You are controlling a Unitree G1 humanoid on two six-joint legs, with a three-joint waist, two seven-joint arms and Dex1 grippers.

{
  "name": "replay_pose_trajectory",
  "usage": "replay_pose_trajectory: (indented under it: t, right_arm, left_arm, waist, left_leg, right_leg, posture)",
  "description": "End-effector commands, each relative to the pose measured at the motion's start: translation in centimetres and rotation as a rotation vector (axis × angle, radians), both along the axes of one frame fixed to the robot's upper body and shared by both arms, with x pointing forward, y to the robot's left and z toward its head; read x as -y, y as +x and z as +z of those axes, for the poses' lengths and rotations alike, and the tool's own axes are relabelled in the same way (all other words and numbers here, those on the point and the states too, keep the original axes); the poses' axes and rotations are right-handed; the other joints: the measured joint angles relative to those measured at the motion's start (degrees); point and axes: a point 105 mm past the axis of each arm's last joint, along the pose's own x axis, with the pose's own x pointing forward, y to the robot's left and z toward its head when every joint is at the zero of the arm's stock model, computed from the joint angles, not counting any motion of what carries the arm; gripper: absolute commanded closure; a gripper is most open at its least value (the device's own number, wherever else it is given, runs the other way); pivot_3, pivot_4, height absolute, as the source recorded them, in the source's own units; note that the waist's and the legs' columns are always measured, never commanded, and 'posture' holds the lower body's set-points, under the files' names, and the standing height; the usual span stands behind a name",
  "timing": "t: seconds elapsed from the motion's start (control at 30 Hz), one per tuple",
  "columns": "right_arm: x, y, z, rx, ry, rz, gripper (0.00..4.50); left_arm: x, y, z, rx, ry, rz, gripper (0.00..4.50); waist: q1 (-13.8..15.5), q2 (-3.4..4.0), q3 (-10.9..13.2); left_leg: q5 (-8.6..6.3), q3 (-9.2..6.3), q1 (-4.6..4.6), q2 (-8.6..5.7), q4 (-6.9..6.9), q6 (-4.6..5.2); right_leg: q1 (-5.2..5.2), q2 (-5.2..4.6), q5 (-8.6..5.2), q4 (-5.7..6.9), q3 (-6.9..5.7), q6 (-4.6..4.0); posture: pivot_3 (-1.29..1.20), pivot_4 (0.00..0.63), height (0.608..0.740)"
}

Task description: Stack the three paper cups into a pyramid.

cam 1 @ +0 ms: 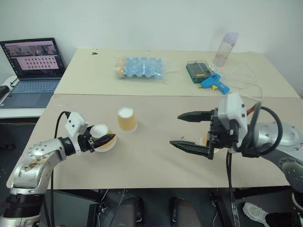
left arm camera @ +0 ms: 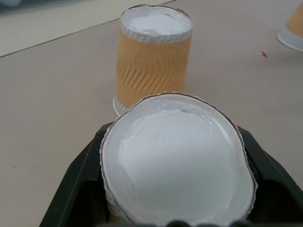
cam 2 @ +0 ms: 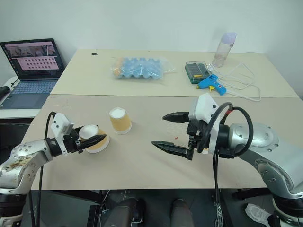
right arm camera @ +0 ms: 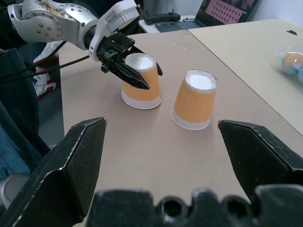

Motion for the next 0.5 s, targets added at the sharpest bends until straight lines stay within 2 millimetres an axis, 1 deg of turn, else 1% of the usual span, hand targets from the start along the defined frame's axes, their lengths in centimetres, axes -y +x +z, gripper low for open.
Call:
replay_pose_trajectory:
  t: [0.03,0.13,0.17,0.2,0.27,0.33,0.4,0.47,0.5]
  right_arm:
    - [0.6,-0.1,1.4,0.073,0.000,-0.023,0.00]
    - [1.1,0.1,1.7,0.084,-0.006,-0.041,0.00]
    - [1.3,0.1,1.8,0.089,-0.009,-0.047,0.00]
    - [1.4,0.1,1.9,0.093,-0.011,-0.051,0.00]
    - [1.8,0.2,2.2,0.106,-0.013,-0.067,0.00]
    - [2.2,0.3,2.4,0.119,-0.018,-0.094,0.00]
    - [2.4,0.4,2.4,0.124,-0.020,-0.108,0.00]
    - [2.5,0.3,2.4,0.129,-0.021,-0.120,0.00]
    - [2.6,0.2,2.5,0.132,-0.020,-0.128,0.00]
  left_arm:
    - [3.6,-1.5,1.5,0.005,0.005,-0.192,2.01]
    - [6.4,-3.2,1.5,-0.042,-0.009,-0.357,2.01]
    - [7.7,-3.8,1.5,-0.048,-0.014,-0.417,2.01]
    - [8.5,-4.2,1.6,-0.052,-0.016,-0.457,2.01]
    - [10.1,-4.3,1.5,-0.049,-0.025,-0.509,2.01]
    - [12.2,-4.0,1.5,-0.031,-0.034,-0.563,2.01]
    - [13.6,-3.6,1.5,-0.022,-0.037,-0.587,2.01]
    - [15.5,-2.6,1.2,-0.003,-0.050,-0.596,2.01]
    - [16.6,-1.8,1.1,0.014,-0.054,-0.589,2.01]
  waist:
    - [0.0,0.00,0.0]
    - [0.1,0.00,0.0]
    - [0.1,-0.01,0.0]
    - [0.1,0.00,0.0]
    - [0.1,0.00,0.0]
    - [0.2,0.00,0.0]
    - [0.5,-0.02,0.0]
    - [0.6,-0.01,0.0]
    - [0.7,-0.02,0.0]
  left_leg:
    - [0.00,0.00,0.00,0.00,0.01,0.00]
    - [0.00,0.00,0.00,-0.03,0.02,0.00]
    - [0.00,0.00,0.00,-0.03,0.03,0.01]
    - [0.00,0.00,-0.01,-0.02,0.06,0.01]
    - [0.00,0.00,-0.01,-0.02,0.09,0.02]
    - [0.01,0.00,0.00,-0.01,0.14,0.03]
    - [0.01,-0.02,-0.01,-0.03,0.26,0.08]
    - [-0.05,-0.03,-0.01,-0.02,0.43,0.23]
    - [-0.03,-0.03,-0.02,-0.02,0.54,0.39]
  right_leg:
    - [0.00,0.00,0.00,0.00,0.00,0.00]
    - [0.01,0.01,-0.01,0.00,-0.01,0.01]
    - [0.04,0.03,-0.01,0.00,-0.01,0.01]
    - [0.06,0.05,-0.01,0.01,-0.01,0.01]
    - [0.09,0.07,-0.01,0.03,0.00,0.02]
    - [0.13,0.10,-0.01,0.04,0.00,0.02]
    - [0.20,0.11,-0.02,0.06,-0.07,0.03]
    - [0.31,0.14,-0.03,0.05,-0.08,0.06]
    - [0.33,0.14,-0.03,0.07,-0.07,0.08]
  posture:
    - [0.00,0.150,0.740]
    - [0.00,0.150,0.740]
    - [0.00,0.150,0.740]
    - [0.00,0.150,0.740]
    - [0.00,0.150,0.740]
    - [0.00,0.150,0.740]
    - [0.00,0.150,0.740]
    - [0.00,0.150,0.740]
    - [0.00,0.150,0.740]
